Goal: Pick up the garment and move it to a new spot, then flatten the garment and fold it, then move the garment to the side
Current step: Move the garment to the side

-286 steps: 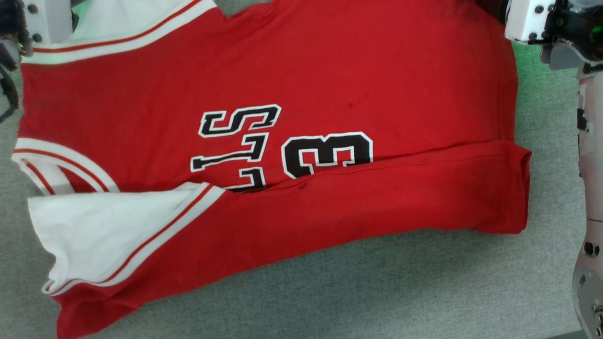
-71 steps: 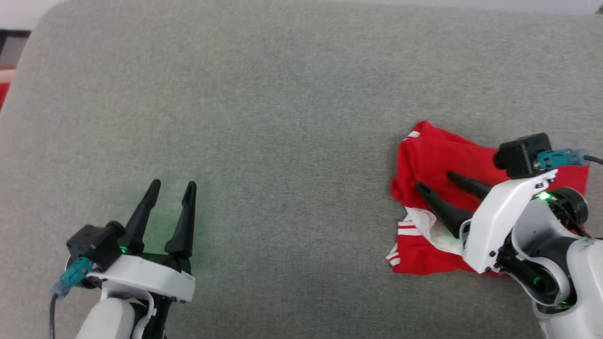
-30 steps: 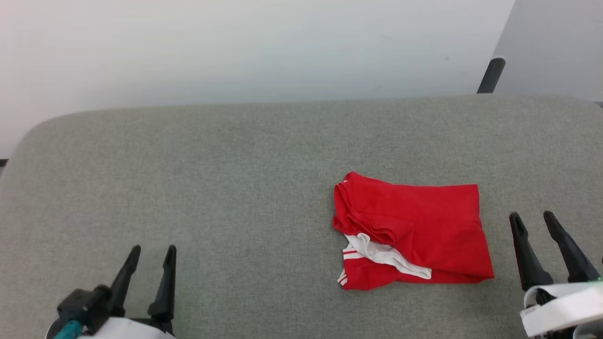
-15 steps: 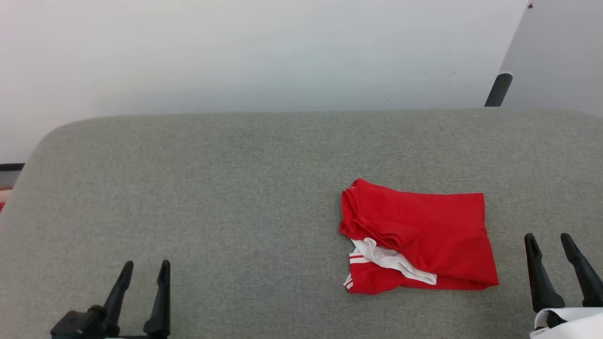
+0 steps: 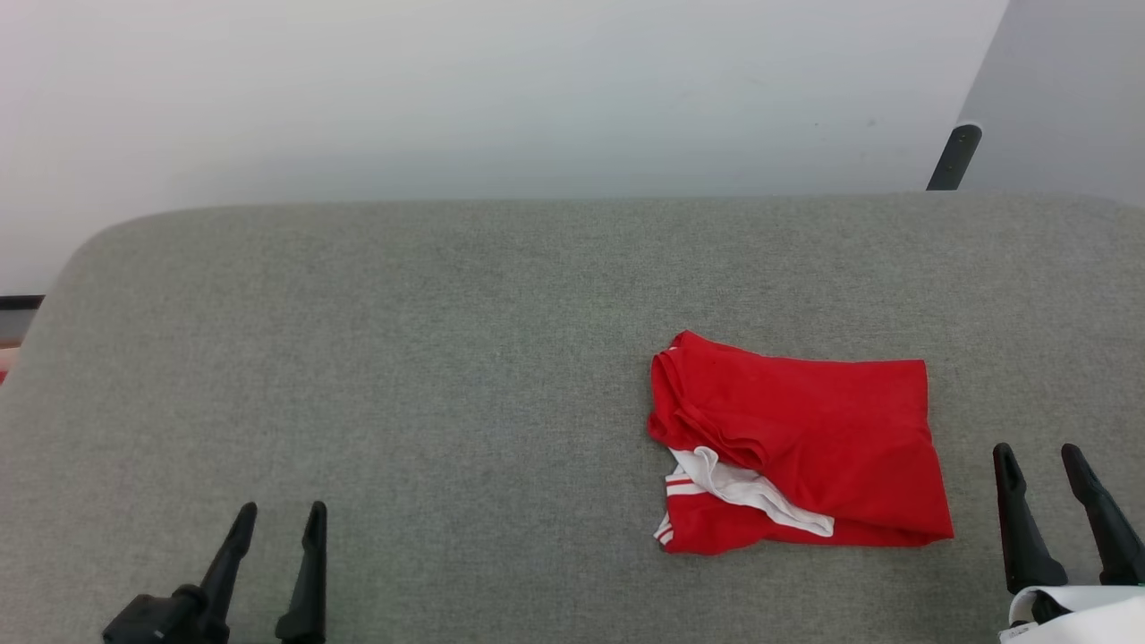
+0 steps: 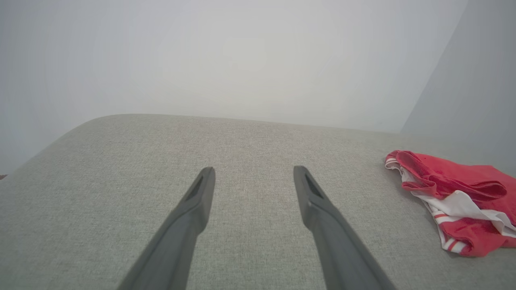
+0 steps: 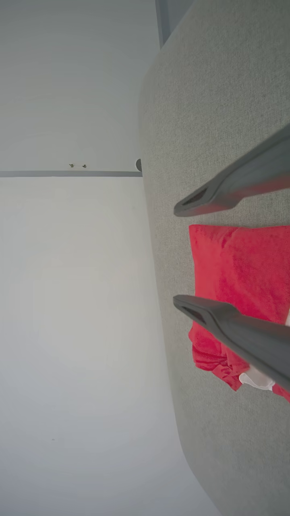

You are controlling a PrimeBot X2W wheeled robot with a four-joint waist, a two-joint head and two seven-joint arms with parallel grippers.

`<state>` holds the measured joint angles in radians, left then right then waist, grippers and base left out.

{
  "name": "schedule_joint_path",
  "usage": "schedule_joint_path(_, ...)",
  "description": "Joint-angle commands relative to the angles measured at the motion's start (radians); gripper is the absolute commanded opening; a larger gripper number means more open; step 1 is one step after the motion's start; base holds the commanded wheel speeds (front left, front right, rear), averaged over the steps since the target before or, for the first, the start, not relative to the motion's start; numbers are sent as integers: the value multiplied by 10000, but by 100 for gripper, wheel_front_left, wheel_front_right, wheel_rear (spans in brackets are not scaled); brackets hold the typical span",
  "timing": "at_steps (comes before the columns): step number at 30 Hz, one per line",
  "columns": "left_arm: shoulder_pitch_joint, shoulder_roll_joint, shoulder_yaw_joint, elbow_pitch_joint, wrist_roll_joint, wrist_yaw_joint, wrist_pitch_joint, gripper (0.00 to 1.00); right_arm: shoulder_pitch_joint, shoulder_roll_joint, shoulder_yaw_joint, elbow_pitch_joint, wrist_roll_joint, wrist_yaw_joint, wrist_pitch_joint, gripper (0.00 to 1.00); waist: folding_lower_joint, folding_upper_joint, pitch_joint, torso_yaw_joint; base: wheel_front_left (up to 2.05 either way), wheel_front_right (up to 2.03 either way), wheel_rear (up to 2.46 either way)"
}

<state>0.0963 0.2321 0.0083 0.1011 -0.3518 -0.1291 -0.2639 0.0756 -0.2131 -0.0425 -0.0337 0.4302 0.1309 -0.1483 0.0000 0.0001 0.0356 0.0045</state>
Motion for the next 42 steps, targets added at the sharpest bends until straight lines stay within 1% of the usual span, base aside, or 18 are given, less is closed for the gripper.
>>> schedule_joint_path(1,-60,49,-4,12,-54,-22,6,100,54,53,23,24,-23,-4,-6,100,0,-1,26,-5,0,0,0)
schedule_joint_path(8,-62,49,-51,33,-83,-22,8,100,74,73,89,141,125,-4,115,100,0,-1,-12,10,0,0,0)
schedule_joint_path(10,-130,34,-68,-28,-98,-22,8,100,-72,-6,275,144,246,-4,413,100,0,-1,85,31,0,0,0)
schedule_joint_path(13,-134,10,-119,-13,-184,-22,8,100,-401,-231,543,131,371,-5,1188,100,0,-1,261,48,0,0,0)
schedule_joint_path(16,-263,6,-152,-2,-256,-22,8,100,-909,-535,810,113,353,-4,2453,100,0,-1,514,47,0,0,0)
schedule_joint_path(19,-495,64,-238,-37,-358,-22,8,100,-1631,-950,950,62,264,-5,4224,100,0,-1,890,72,0,0,0)
schedule_joint_path(20,-661,120,-339,-31,-424,-22,8,100,-2082,-1105,882,189,313,-2,5856,100,0,-1,1153,94,0,0,0)
schedule_joint_path(22,-866,183,-461,-10,-491,-22,8,100,-2617,-1180,786,175,454,-2,7468,100,0,-1,1416,127,0,0,0)
schedule_joint_path(23,-866,183,-461,-10,-491,-22,8,100,-2617,-1180,786,175,454,-2,7468,100,0,-1,1416,127,0,0,0)
schedule_joint_path(26,-1167,279,-639,19,-556,-22,8,100,-3281,-1267,556,75,374,-2,9539,100,0,-1,1800,205,0,0,0)
schedule_joint_path(28,-1443,362,-812,80,-664,-22,7,100,-3634,-1314,330,-64,294,-5,10583,100,0,-1,2079,320,0,0,0)
schedule_joint_path(30,-1707,435,-934,92,-748,-22,8,100,-3916,-1204,48,-215,225,-4,11485,100,0,-1,2332,412,0,0,0)
schedule_joint_path(32,-1929,499,-1002,60,-822,-22,8,100,-4166,-1143,-269,-401,34,-5,12174,100,0,-1,2583,478,0,0,0)
schedule_joint_path(35,-2212,596,-1073,-10,-926,-22,8,100,-4393,-854,-700,-645,-291,-4,12759,100,0,-1,2926,541,0,0,0)
schedule_joint_path(38,-2385,651,-1115,2,-1007,-22,8,100,-4481,-556,-928,-645,-586,-4,13044,100,0,-1,3219,561,0,0,0)
schedule_joint_path(42,-2616,654,-1199,34,-1090,-22,7,100,-4374,-257,-1040,-387,-947,-4,13060,100,0,-1,3493,604,0,0,0)
